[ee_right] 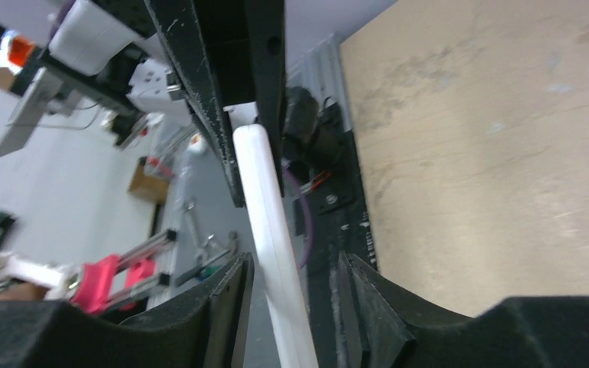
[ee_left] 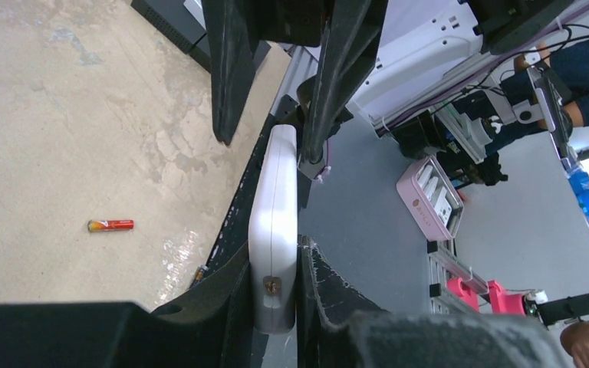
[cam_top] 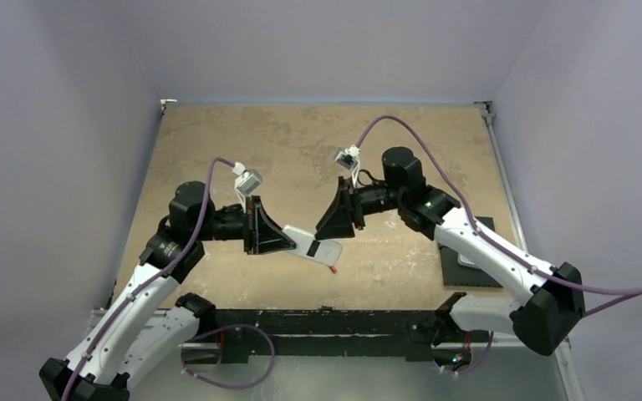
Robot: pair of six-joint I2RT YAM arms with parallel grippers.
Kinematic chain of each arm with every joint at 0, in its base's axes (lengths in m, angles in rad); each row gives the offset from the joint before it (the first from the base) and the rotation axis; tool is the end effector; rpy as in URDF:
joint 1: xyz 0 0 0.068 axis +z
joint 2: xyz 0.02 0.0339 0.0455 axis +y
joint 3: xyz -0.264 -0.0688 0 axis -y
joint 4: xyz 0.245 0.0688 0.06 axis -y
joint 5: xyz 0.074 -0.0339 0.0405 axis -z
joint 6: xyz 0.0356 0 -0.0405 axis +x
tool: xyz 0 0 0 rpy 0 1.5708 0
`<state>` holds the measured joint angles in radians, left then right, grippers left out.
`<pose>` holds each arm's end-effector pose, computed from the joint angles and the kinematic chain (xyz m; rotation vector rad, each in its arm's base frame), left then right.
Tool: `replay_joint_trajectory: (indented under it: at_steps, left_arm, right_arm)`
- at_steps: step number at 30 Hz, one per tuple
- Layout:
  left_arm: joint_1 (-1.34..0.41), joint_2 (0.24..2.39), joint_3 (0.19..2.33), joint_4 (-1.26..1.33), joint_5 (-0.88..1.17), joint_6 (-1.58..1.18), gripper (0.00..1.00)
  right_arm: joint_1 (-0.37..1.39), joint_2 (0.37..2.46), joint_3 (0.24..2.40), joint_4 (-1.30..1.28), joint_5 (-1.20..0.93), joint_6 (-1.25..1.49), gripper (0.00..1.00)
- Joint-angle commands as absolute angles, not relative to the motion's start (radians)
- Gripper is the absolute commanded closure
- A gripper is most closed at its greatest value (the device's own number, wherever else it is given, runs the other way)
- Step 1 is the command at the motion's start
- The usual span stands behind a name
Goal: Load the batteries into the remote control
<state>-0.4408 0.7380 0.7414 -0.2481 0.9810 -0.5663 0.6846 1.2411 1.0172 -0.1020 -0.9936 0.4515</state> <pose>0.1325 -0.0952 0.3292 0.6536 1.8934 -1.5614 0.1944 0.1972 0.3375 -0.9911 1.8689 1.6621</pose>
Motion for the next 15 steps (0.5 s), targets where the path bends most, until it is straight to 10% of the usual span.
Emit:
replay_joint_trajectory:
  at_steps: [1, 15]
  left_arm:
    - [-0.443, 0.713, 0.74, -0.197, 0.931, -0.599, 1.0]
    - [-0.443, 0.662, 0.715, -0.186, 0.733, -0.699, 1.0]
  right_arm:
    - [0.645, 1.139, 0.989, -0.106, -0.843, 0.444, 0.44]
    - [0.628, 0.873, 0.861, -0.19, -0.535, 0.462, 0.35]
